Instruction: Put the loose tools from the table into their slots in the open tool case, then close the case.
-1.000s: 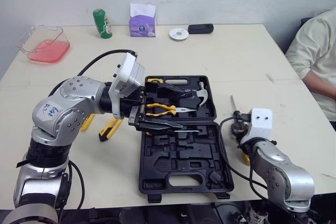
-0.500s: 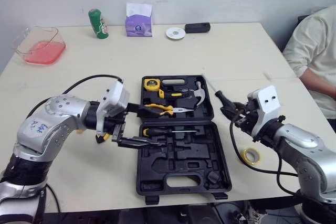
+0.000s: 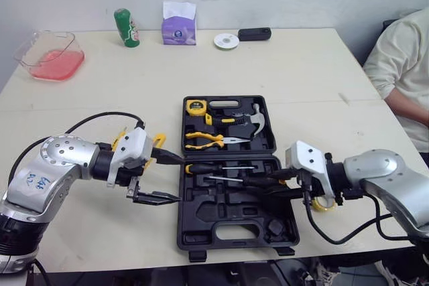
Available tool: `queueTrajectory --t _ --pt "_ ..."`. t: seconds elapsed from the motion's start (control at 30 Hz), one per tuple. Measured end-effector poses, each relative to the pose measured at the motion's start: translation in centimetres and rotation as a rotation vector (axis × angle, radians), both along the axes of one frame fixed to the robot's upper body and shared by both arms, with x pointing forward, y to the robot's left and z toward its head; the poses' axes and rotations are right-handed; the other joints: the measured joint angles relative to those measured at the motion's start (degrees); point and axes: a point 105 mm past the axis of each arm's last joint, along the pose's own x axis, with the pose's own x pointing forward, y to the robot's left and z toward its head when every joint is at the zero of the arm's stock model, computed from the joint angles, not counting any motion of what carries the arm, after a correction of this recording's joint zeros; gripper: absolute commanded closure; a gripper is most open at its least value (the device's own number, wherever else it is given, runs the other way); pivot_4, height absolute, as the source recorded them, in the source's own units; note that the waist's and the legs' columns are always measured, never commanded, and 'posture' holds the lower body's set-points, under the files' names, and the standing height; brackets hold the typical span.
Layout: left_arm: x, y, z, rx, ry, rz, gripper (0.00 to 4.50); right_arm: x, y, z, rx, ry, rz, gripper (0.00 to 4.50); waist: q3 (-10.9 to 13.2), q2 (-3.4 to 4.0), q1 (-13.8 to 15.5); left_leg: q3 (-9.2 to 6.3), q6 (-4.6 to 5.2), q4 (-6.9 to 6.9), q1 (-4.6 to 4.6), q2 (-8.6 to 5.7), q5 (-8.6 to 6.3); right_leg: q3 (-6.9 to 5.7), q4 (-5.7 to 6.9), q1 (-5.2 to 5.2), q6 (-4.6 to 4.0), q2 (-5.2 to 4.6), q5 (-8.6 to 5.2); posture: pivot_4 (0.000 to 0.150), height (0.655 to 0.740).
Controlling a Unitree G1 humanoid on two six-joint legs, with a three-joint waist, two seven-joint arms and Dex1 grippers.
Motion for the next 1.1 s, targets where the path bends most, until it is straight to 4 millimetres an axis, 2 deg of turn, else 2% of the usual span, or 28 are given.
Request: queueTrajectory --t 0.57,0.6,0.63,0.77,0.93,1.1 --pt "0.3 -1.2 -0.1 -0.015 -0.03 -0.033 0.0 0.6 0.4 -0.7 -0.044 -0.049 0.051 3.47 0.0 0.0 0.03 -0.01 -0.01 0.45 0.01 0.01 0.0 0.0 0.4 0.01 -0.03 0.03 -0.01 0.15 0.7244" --pt "0.3 -1.3 0.0 -0.016 -0.032 -0.034 0.0 0.6 0.5 -0.7 -0.042 -0.051 0.052 2.4 0.0 0.0 0.03 -0.01 -0.01 0.49 0.01 0.01 0.0 0.01 0.42 0.02 -0.03 0.03 -0.01 0.15 0.7244" --pt "0.3 -1.3 0.0 -0.017 -0.033 -0.035 0.0 0.7 0.7 -0.6 -0.034 -0.053 0.054 2.05 0.0 0.0 -0.01 -0.01 0.0 0.52 0.01 0.01 -0.01 0.01 0.43 0.03 -0.04 0.03 0.0 0.15 0.7244" --pt "0.3 -1.4 0.0 -0.022 -0.032 -0.039 0.0 0.6 1.4 0.4 0.022 -0.055 0.069 0.05 0.0 0.0 0.01 -0.02 0.0 0.56 0.01 0.01 -0.01 0.01 0.5 0.03 -0.04 0.03 0.0 0.15 0.7244" --pt "0.3 -1.5 -0.1 -0.028 -0.029 -0.04 0.0 0.9 1.9 2.1 0.109 -0.115 0.075 0.05 0.0 0.0 0.02 -0.02 0.02 0.56 0.01 0.01 -0.02 0.01 0.5 0.03 -0.04 0.03 0.0 0.15 0.7244" --pt "0.3 -1.8 0.0 -0.042 -0.028 -0.044 0.0 1.1 3.4 2.3 0.224 -0.148 0.09 0.05 0.0 0.0 0.01 -0.02 0.01 0.58 0.01 0.0 -0.01 0.01 0.52 0.03 -0.04 0.06 0.0 0.15 0.7244"
